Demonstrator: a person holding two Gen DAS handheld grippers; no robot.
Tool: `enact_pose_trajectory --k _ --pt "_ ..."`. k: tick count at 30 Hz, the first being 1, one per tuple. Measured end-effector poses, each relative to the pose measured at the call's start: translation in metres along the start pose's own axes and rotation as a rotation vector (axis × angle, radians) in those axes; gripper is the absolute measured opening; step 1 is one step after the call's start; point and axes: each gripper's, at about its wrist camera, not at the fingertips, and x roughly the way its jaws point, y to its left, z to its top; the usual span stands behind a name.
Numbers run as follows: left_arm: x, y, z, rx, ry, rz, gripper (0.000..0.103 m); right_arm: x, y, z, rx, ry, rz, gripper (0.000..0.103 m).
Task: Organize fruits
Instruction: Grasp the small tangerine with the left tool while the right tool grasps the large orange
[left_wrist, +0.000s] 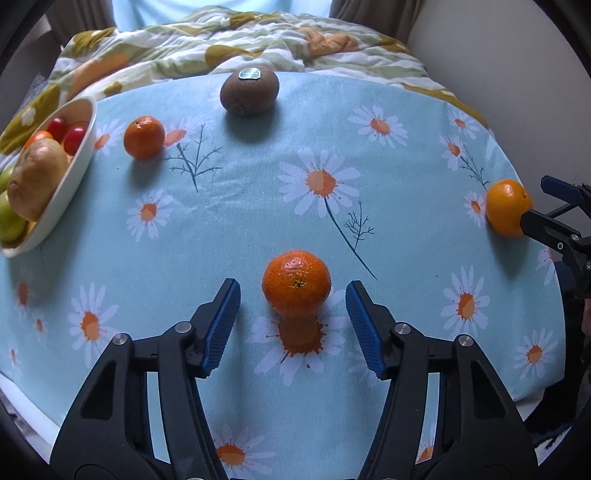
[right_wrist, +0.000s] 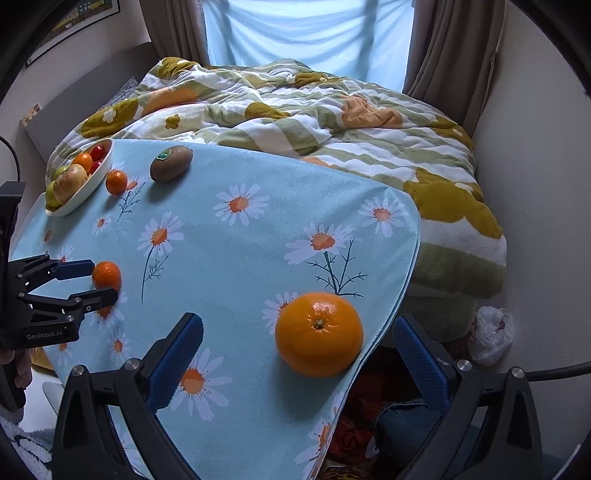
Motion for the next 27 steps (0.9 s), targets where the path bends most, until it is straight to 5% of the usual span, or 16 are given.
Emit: enact_pose_trajectory --k 4,18,23,27 --pt "0.004 -0.005 0.002 0.019 -0.008 0.021 0.045 0.006 -0.001 -0.003 -0.033 0.007 -0.002 0.102" --pt "0.004 -0.01 -0.002 0.032 -0.041 0.053 0.042 0.025 0.001 -0.008 -0.174 0.02 -0.026 0.083" --pt "0.001 -0.011 -0.004 0.031 -0.048 0.059 0.042 0.035 0.002 -0.008 -0.226 0.057 -0.045 0.063" --pt "-0.002 -0.011 -0.005 0.032 -0.057 0.056 0.042 0.039 0.002 -0.009 -0.267 0.087 -0.061 0.062"
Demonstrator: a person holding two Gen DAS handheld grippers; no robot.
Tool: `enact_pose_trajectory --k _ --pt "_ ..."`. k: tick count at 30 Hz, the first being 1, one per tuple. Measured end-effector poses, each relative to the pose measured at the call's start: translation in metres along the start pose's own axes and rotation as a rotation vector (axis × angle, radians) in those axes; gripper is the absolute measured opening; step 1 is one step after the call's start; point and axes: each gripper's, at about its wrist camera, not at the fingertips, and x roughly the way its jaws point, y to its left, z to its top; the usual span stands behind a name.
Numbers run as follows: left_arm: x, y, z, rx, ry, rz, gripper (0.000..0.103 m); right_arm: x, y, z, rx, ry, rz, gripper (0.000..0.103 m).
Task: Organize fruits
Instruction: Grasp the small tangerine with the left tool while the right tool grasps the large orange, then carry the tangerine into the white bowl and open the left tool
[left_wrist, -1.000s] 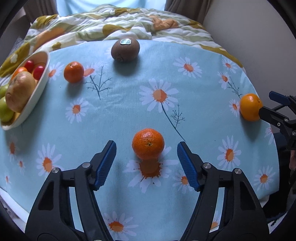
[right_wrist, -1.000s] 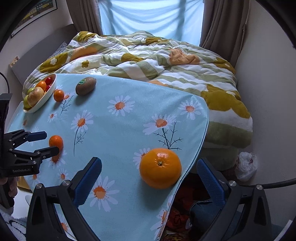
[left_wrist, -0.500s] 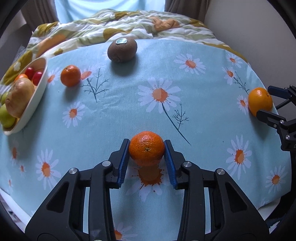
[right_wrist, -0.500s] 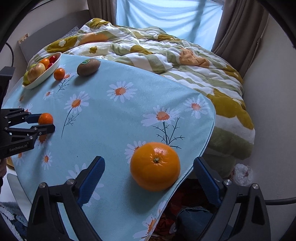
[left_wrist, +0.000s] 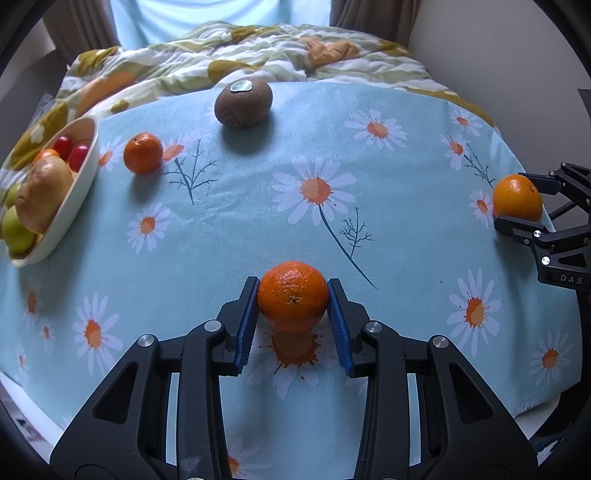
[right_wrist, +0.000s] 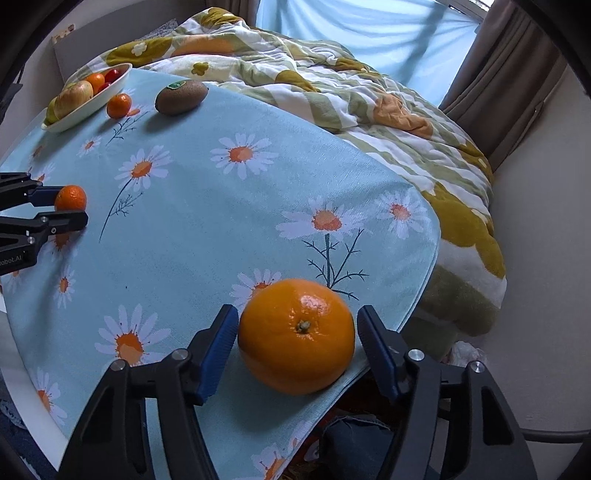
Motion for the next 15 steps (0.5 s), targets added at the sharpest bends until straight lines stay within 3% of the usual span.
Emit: enact_pose_trajectory --k 4,15 --pt "-0.003 0.002 -0.002 -0.009 -0.007 -0.004 0.042 0.001 0.004 -0.002 -0.032 0.01 -0.006 0.055" --pt "-0.027 0.01 0.0 -0.033 -0.05 -0.018 0.042 -0.02 0.013 0.003 0.045 -0.023 0.049 0.055"
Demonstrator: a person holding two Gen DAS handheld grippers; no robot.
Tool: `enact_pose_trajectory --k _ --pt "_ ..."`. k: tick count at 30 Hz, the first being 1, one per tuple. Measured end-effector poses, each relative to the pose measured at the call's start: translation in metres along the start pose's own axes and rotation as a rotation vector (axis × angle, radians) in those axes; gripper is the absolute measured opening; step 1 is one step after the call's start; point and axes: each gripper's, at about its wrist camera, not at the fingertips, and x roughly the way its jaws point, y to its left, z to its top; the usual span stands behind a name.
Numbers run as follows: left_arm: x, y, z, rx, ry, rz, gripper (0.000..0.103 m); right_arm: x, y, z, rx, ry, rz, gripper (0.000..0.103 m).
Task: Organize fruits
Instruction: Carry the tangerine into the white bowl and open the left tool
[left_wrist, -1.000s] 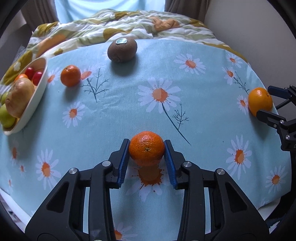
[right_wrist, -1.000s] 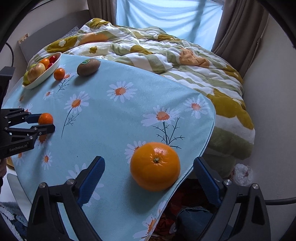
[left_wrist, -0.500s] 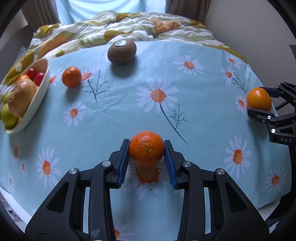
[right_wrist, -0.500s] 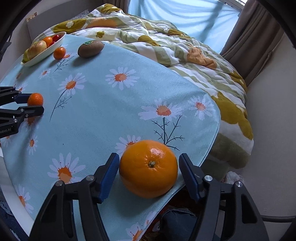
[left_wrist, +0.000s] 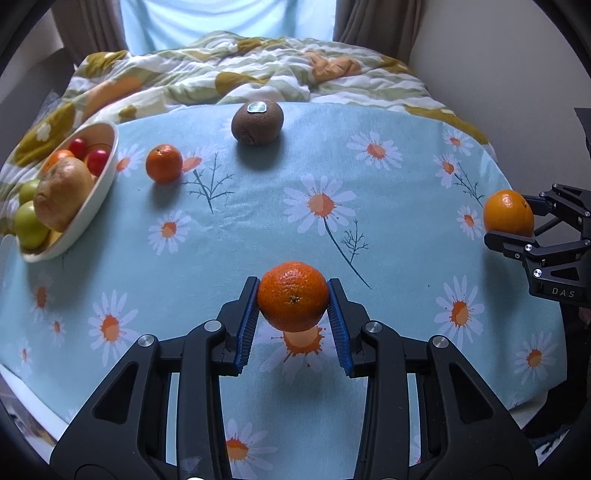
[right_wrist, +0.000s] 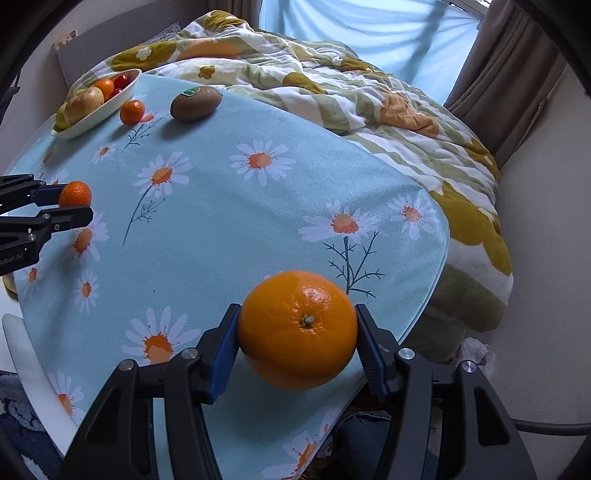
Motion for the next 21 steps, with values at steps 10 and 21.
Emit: enact_pose_trajectory --k 10,21 --pt "-0.043 0.016 0.007 -0.027 -0.059 -0.026 0.042 -0.039 0.023 0.022 0.06 -0.074 0.066 0.055" --pt "-0.092 0.068 0.013 -0.048 -0.125 -0.026 0.042 -0.071 0.077 0.067 0.079 -0.142 0.12 0.055"
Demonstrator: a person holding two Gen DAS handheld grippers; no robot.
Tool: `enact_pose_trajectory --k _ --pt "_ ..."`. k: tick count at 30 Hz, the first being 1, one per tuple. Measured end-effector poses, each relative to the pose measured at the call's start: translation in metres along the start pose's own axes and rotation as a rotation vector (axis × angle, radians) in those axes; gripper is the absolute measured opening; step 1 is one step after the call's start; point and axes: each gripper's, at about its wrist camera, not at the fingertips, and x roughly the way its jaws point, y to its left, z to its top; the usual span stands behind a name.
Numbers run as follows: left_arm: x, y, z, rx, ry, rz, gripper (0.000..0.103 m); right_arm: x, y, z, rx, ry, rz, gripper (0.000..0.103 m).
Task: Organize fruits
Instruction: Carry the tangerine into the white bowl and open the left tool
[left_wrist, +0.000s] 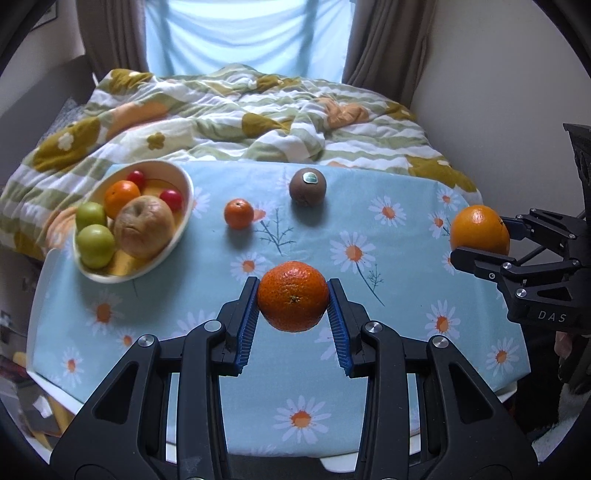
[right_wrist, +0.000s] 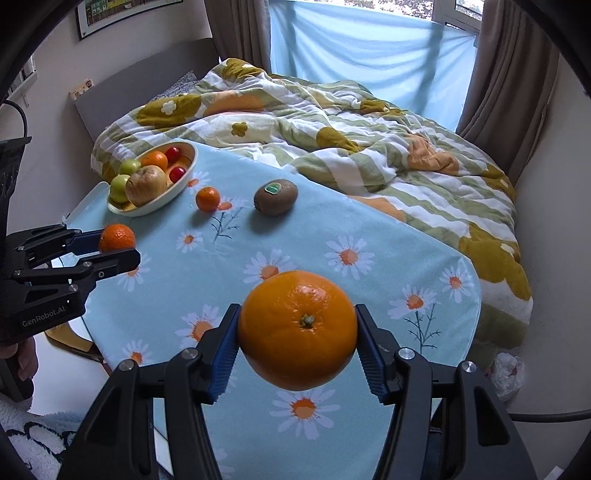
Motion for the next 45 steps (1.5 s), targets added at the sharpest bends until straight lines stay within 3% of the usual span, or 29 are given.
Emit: enact_pose_trajectory --k 12,23,34,45 --pt "-0.022 0.088 0.029 -0.005 -0.026 0.033 0.042 0.011 0.074 0.06 -0.025 -0.035 0.048 0.055" --pt "-0.004 0.177 0.064 0.018 -0.006 0.035 0.042 0.054 0.123 0.118 0.023 -0.045 0.061 0.055" --pt "0.056 0.251 0.106 0.075 0.041 -0.014 0.042 0.107 0.153 0.163 0.129 -0.039 0.046 0.055" --pt "0.127 0.281 0.128 0.024 0.143 -0.06 0.042 0.128 0.153 0.171 0.213 -0.02 0.01 0.055"
